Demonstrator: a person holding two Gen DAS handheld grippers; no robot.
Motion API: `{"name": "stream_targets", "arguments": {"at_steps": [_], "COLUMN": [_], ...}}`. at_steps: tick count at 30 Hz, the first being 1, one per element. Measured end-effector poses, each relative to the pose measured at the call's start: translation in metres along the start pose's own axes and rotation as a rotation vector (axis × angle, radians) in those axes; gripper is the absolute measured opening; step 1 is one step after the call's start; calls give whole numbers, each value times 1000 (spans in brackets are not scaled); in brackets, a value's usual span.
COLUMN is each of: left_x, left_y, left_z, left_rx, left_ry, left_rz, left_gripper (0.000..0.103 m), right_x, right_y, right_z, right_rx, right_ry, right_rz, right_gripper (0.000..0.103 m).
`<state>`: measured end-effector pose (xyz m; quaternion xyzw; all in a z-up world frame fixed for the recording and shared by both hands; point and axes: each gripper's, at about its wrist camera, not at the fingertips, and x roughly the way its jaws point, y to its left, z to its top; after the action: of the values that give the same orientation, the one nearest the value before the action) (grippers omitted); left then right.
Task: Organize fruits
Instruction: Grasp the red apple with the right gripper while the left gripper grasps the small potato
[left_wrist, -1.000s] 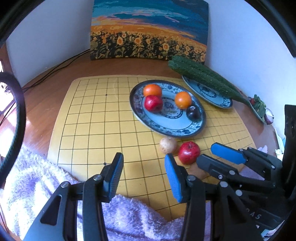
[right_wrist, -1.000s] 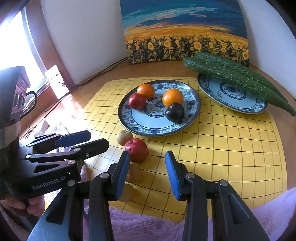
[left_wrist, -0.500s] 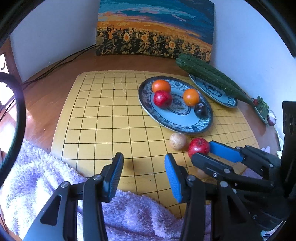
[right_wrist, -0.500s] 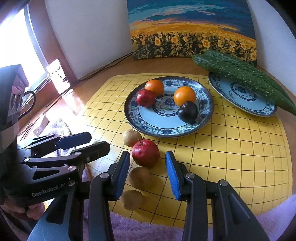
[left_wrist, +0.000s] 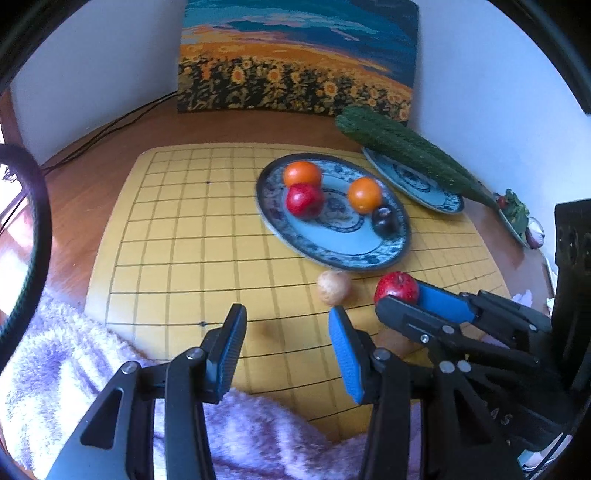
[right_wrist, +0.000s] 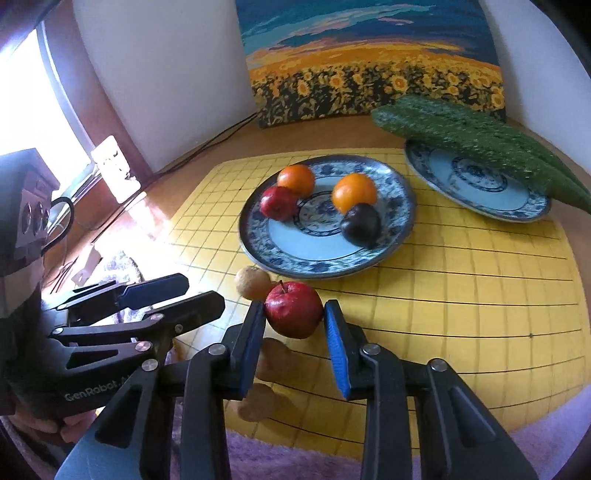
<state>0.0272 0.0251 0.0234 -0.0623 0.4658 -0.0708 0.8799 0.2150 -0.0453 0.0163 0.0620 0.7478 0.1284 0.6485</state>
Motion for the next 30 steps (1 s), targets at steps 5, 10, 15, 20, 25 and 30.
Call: {"name": "stream_targets", "arguments": {"at_steps": [5,10,15,20,25,30], "left_x": [0,8,21,27,30,31], "left_y": [-14,-29,-35,-35,-37,-37], "left_z": [5,9,8,9,10,10], "left_rx": [33,67,73,72,78,89], "left_ry": [-13,-6,12,8,-13,-24], "left_rz": [-32,-33,-18,0,19,22], "left_gripper": [49,49,49,49,47,27], "right_x": [-12,-19,-21,-22,-23,-23], "right_y": [-10,-21,-30,-36,-41,-46], "right_z": [2,1,-1,-4,-7,-8], "right_rx": [7,28,33,47,58,63], "right_ry": [-20,-34,-41,-45,-45,-39], "right_rz": [-26,-38,-52,-53,-56,-68], "right_gripper": [34,34,34,34,34,34]}}
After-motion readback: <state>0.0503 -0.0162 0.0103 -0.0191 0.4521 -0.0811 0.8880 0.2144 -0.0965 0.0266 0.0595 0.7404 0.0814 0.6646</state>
